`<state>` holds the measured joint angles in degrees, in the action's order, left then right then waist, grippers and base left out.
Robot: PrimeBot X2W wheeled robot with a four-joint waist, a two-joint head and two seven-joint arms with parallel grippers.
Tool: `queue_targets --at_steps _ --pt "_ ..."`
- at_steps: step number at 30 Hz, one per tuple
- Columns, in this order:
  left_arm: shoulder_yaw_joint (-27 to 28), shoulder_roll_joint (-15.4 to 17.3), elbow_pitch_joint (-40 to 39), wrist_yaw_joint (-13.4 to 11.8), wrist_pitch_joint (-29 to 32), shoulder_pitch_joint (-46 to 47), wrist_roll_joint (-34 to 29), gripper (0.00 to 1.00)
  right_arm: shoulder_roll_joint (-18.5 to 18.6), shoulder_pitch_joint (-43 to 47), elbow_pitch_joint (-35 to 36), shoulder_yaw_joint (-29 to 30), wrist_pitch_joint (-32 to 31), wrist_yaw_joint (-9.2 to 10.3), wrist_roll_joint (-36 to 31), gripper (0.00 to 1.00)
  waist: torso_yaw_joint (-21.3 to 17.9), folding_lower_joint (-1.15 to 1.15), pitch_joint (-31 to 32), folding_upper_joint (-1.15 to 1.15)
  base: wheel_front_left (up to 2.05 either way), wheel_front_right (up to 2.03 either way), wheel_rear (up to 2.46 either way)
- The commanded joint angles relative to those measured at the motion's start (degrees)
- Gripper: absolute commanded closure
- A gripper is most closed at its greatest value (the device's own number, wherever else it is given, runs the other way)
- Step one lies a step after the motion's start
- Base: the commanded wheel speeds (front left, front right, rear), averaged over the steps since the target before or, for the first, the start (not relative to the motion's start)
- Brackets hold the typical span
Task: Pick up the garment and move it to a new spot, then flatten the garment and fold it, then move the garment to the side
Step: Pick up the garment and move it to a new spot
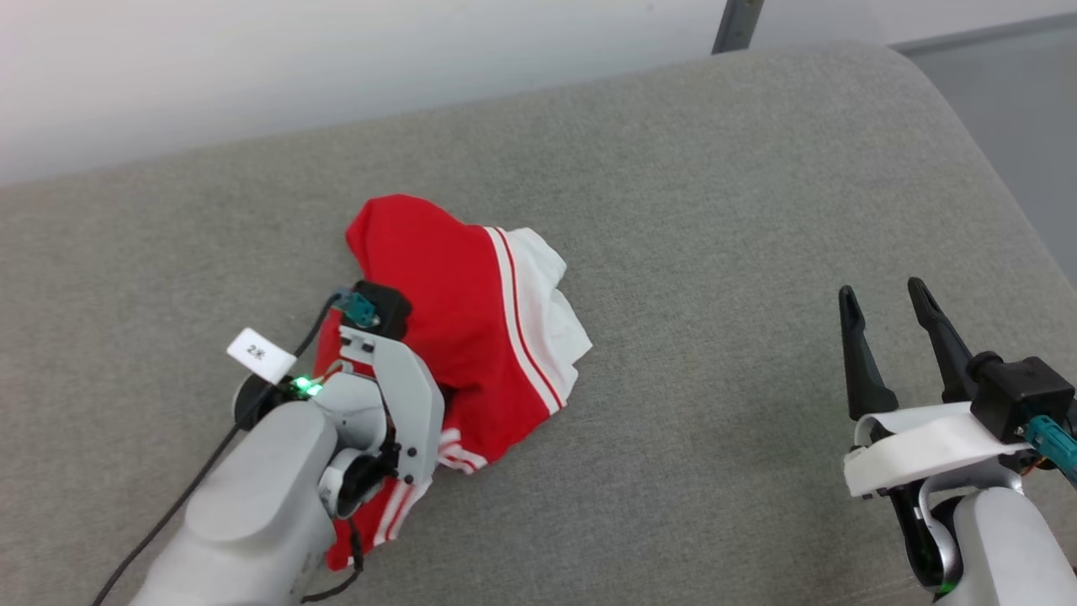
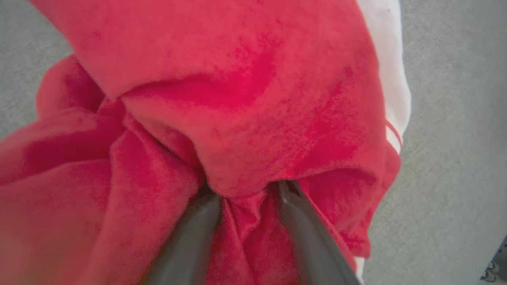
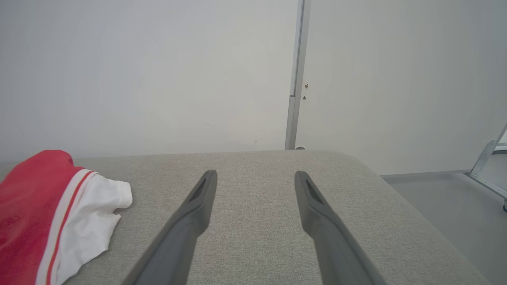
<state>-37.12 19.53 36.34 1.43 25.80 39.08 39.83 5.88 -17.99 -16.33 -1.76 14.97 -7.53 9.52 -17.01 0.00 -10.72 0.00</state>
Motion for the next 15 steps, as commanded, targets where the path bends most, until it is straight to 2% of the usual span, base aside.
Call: queue_targets --at_steps 1,9,15 --pt "-0.42 -0.10 0.69 0.54 -0.14 -0.39 0.18 0.00 0.41 0.72 -0.20 0.10 0.31 0.08 -0.12 0.00 1.03 0.00 1.27 0.00 0.00 0.00 0.00" --pt "2.22 1.41 -4.87 2.26 -4.07 0.16 2.24 0.00 2.32 2.47 -0.43 0.86 0.31 0.08 -0.34 0.00 5.69 0.00 5.34 0.00 0.00 0.00 0.00" --pt "5.10 5.19 -11.51 0.39 -8.24 -2.92 2.39 0.00 3.16 3.69 -0.80 0.46 0.31 0.08 -0.23 0.00 9.75 0.00 7.98 0.00 0.00 0.00 0.00"
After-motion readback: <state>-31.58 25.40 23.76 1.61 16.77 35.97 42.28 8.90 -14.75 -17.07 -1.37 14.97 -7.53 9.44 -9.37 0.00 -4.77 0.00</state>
